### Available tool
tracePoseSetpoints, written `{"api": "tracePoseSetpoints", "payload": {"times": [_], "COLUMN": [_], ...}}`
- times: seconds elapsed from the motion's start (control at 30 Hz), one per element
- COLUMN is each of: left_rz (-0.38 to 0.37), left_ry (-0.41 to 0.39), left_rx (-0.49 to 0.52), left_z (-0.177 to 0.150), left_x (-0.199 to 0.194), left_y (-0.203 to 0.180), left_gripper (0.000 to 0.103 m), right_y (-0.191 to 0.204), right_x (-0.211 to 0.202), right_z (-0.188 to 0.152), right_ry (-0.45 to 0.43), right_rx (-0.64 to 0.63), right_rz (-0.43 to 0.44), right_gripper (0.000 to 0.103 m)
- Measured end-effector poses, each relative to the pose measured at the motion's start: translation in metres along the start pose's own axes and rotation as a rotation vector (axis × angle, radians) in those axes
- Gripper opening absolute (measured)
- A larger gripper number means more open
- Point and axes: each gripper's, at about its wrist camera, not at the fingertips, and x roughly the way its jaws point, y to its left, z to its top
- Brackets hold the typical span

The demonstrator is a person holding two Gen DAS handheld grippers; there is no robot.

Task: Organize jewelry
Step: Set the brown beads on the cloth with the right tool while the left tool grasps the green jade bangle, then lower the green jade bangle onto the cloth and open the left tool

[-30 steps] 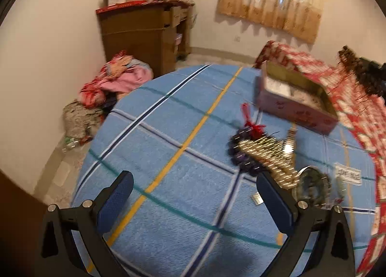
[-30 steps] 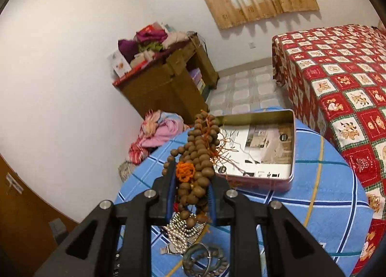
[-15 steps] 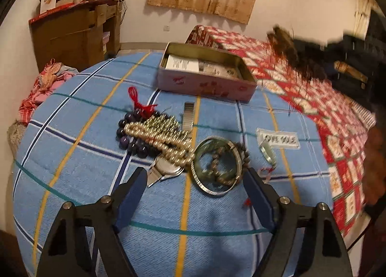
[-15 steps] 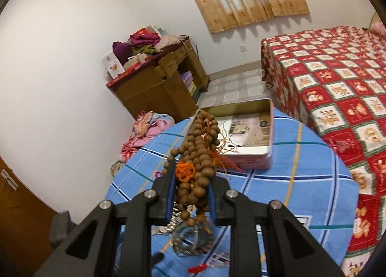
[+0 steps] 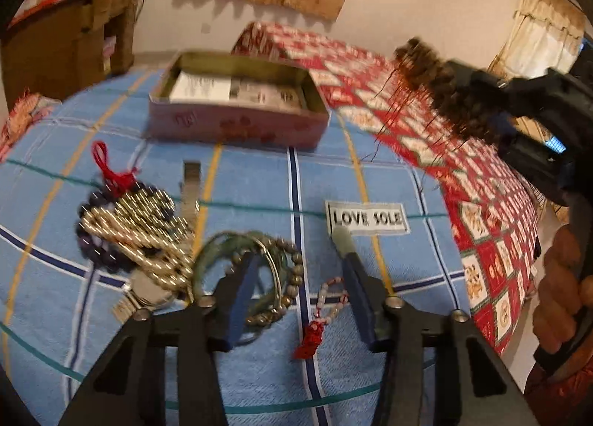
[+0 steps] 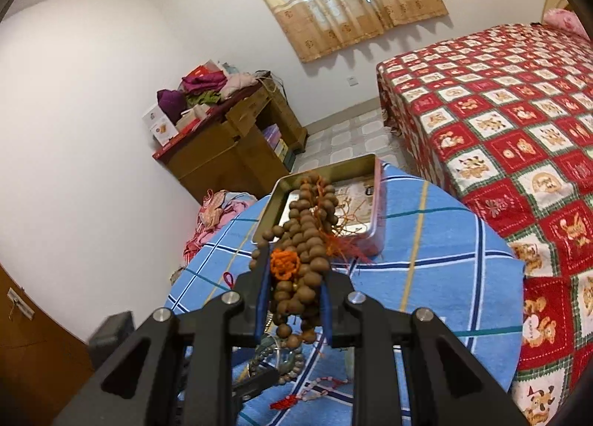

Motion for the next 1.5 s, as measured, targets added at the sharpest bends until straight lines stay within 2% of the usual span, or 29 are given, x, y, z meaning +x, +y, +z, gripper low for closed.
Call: {"api": "tracePoseSetpoints", "payload": {"times": [0.17,0.23,0.3,0.33,0.37,0.4,0.6,0.83,0.97,1.07,1.13,1.17,1.33,1.5], "left_rz": [0.013,0.016,0.015,-0.005,-0.019,-0.064,-0.142,-0.195,-0.218,-0.205,-0.194,-0.195,-0.197,-0.206], "left_ry": [0.053,0.057,0.063,0.063,0.064,0.059,-0.003,-0.073,-0.086,-0.071,-0.039,-0.032,-0.026,-0.107], "left_rx": [-0.030,-0.030,-0.047,-0.073,-0.093,-0.133,-0.188,-0.182,-0.159,-0.143,-0.149,-0.151,-0.157,-0.138], "left_z": [-0.005,-0.006,-0.007,-0.009,-0.009,-0.011,-0.012,-0.008,-0.008,-0.012,-0.017,-0.020,-0.026,-0.022], "left_x": [0.012,0.014,0.016,0.017,0.019,0.020,0.005,-0.028,-0.038,-0.037,-0.030,-0.031,-0.031,-0.051], "left_y": [0.005,0.005,0.009,0.015,0.018,0.025,0.035,0.034,0.030,0.029,0.031,0.032,0.034,0.032], "left_gripper": [0.043,0.039,0.023,0.018,0.008,0.006,0.005,0.005,0.005,0.005,0.005,0.005,0.005,0.004], "right_y": [-0.009,-0.012,-0.013,-0.014,-0.015,-0.015,-0.012,-0.006,-0.007,-0.009,-0.011,-0.011,-0.020,-0.025], "right_x": [-0.002,-0.002,-0.002,-0.002,-0.003,-0.004,-0.009,-0.012,-0.016,-0.017,-0.017,-0.016,-0.008,-0.008], "right_z": [-0.001,-0.001,-0.001,-0.001,-0.001,-0.001,-0.001,-0.004,-0.008,-0.012,-0.020,-0.025,-0.045,-0.053], "right_ry": [-0.007,-0.007,-0.007,-0.008,-0.009,-0.012,-0.024,-0.023,-0.019,-0.002,0.011,0.020,0.083,0.103], "right_rx": [0.027,0.034,0.039,0.041,0.042,0.042,0.048,0.036,0.044,0.045,0.046,0.042,0.052,0.049], "right_rz": [0.000,-0.002,-0.003,-0.003,-0.002,-0.004,-0.012,-0.019,-0.023,-0.030,-0.044,-0.056,-0.081,-0.094], "right_gripper": [0.026,0.026,0.026,0.026,0.026,0.026,0.026,0.026,0.026,0.035,0.064,0.068,0.068,0.068]}}
